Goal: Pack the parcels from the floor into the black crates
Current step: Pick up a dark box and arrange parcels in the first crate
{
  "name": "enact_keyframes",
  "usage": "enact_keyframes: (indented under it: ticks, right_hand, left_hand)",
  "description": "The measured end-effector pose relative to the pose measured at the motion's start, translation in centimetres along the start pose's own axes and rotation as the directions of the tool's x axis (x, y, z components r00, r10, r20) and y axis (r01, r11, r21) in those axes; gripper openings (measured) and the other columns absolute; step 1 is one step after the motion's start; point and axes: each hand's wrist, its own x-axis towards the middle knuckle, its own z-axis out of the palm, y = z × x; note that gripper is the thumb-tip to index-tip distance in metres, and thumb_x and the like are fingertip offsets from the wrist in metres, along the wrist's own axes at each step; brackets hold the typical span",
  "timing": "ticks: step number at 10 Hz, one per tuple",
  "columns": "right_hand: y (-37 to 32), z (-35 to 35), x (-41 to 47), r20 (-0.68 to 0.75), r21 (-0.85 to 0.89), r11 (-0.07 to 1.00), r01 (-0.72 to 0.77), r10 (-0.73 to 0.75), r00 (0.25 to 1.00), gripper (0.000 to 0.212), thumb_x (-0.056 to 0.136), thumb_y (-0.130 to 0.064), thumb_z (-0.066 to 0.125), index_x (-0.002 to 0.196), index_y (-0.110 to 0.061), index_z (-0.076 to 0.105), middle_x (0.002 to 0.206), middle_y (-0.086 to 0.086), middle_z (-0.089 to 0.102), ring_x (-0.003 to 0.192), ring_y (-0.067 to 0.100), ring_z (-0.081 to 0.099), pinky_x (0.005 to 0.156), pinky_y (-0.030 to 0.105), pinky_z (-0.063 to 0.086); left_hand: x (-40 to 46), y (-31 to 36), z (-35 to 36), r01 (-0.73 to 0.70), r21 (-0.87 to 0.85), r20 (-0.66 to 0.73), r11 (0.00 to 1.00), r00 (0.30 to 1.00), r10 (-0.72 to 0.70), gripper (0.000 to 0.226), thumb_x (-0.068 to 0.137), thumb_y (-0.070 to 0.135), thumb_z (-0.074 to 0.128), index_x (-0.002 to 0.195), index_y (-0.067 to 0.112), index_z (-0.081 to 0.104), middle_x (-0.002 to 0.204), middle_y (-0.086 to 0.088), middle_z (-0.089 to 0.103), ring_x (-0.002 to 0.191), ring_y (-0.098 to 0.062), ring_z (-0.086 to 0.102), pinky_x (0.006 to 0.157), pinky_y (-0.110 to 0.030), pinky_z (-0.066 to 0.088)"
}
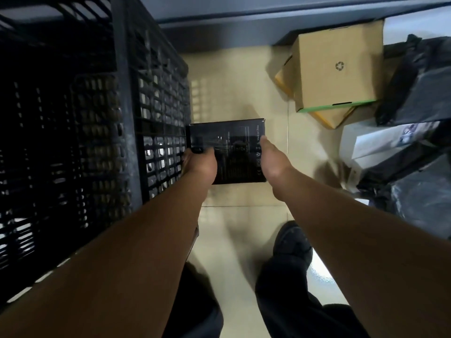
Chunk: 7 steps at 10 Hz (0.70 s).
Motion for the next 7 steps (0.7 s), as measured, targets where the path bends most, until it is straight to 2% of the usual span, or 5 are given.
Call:
enact_keyframes:
  ticks: [1, 4, 5, 6, 7]
  right_hand:
    - [0.3, -0.3, -0.3, -0.004, 0.102, 0.994, -0.049, 0.050, 0.999, 0.065, 0.097, -0.067, 0.028, 0.149, -0.029, 0.039, 0.152, 0.002, 0.043, 0.133, 0.031, 0.043, 0.099, 0.045, 0.031]
    - [1.2, -6.7, -10.1, -0.107, 0.421, 0.901, -0.101, 0.160, 0.981, 0.061, 0.095, -0.064, 0.044, 0.124, -0.014, 0.062, 0.108, 0.009, 0.070, 0.099, 0.024, 0.065, 0.079, 0.037, 0.050]
    - [0.9, -7.4, -13.8, -0.216, 0.365, 0.931, 0.000, 0.084, 0.973, 0.062, 0.096, -0.059, 0.045, 0.131, -0.010, 0.060, 0.128, 0.015, 0.066, 0.118, 0.034, 0.062, 0.099, 0.051, 0.050]
    - [0.6, -7.9, -18.2, -0.209, 0.427, 0.904, -0.022, 0.123, 0.970, 0.067, 0.084, -0.069, 0.048, 0.126, -0.019, 0.061, 0.115, 0.006, 0.069, 0.108, 0.026, 0.063, 0.099, 0.047, 0.047]
    - [0.2, -8.1, -23.1, -0.193, 0.475, 0.880, -0.002, 0.106, 0.976, 0.073, 0.077, -0.074, 0.049, 0.127, -0.022, 0.062, 0.113, 0.003, 0.072, 0.111, 0.025, 0.063, 0.108, 0.048, 0.040]
  left_hand:
    - [-0.6, 0.5, -0.3, 0.017, -0.056, 0.043, 0.998, 0.999, -0.014, 0.038, 0.104, 0.040, 0.049, 0.132, 0.014, 0.053, 0.122, -0.010, 0.053, 0.102, -0.028, 0.057, 0.094, -0.039, 0.043]
    - [-10.3, 1.1, -2.2, 0.132, -0.230, 0.272, 0.964, 0.960, -0.067, 0.053, 0.104, 0.047, 0.048, 0.145, 0.014, 0.051, 0.150, -0.010, 0.052, 0.137, -0.033, 0.051, 0.105, -0.045, 0.046]
    - [-14.2, 2.8, -4.4, 0.207, -0.272, 0.295, 0.940, 0.948, -0.124, 0.049, 0.102, 0.054, 0.050, 0.142, 0.026, 0.053, 0.138, 0.000, 0.054, 0.117, -0.024, 0.057, 0.110, -0.043, 0.045]
    - [-17.6, 4.0, -6.9, 0.144, -0.189, 0.266, 0.971, 0.960, -0.091, 0.028, 0.098, 0.057, 0.054, 0.098, 0.030, 0.062, 0.094, 0.014, 0.050, 0.079, -0.012, 0.048, 0.099, -0.040, 0.054]
    - [-21.5, 4.8, -10.3, 0.110, -0.207, 0.300, 0.972, 0.953, -0.044, 0.021, 0.099, 0.056, 0.055, 0.089, 0.037, 0.060, 0.097, 0.016, 0.050, 0.083, -0.008, 0.047, 0.088, -0.038, 0.058]
